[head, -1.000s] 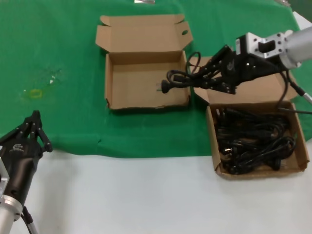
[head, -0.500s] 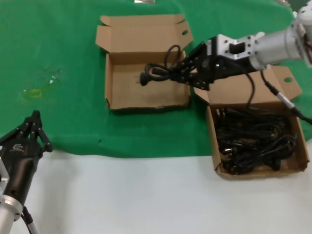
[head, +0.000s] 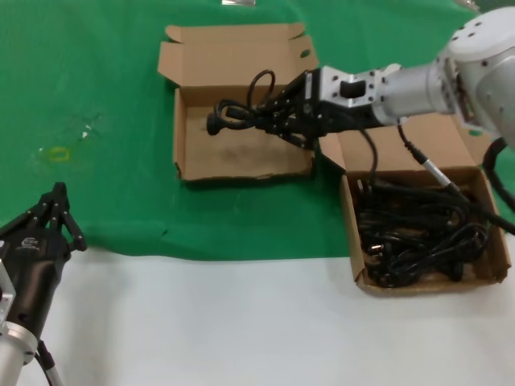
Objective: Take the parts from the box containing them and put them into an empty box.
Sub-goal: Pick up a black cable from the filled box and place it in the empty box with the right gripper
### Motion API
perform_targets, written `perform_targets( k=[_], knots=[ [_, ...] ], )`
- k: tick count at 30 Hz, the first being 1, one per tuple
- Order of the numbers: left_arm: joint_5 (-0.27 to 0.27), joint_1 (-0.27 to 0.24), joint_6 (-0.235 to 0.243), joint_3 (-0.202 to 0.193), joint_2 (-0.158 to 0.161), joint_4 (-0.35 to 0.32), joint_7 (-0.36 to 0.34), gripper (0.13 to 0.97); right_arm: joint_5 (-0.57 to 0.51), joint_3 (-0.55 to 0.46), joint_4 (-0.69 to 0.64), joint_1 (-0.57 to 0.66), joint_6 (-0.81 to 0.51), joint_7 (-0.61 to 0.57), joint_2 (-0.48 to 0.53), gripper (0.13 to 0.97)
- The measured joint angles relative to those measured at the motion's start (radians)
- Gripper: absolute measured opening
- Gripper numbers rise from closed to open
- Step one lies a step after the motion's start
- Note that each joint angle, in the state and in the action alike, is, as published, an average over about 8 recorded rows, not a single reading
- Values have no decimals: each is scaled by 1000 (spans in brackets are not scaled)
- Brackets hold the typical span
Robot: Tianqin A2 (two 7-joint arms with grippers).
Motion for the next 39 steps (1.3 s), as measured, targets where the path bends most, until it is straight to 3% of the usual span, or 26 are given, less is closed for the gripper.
perform_targets(
  k=[19, 39],
  knots=[
    [0, 0, 0, 0, 0, 0, 0, 144, 42, -14, 7, -60, 158, -38, -77, 221],
    [0, 0, 0, 0, 0, 0, 0, 144, 461, -464, 65, -107, 243, -7, -84, 221]
  ],
)
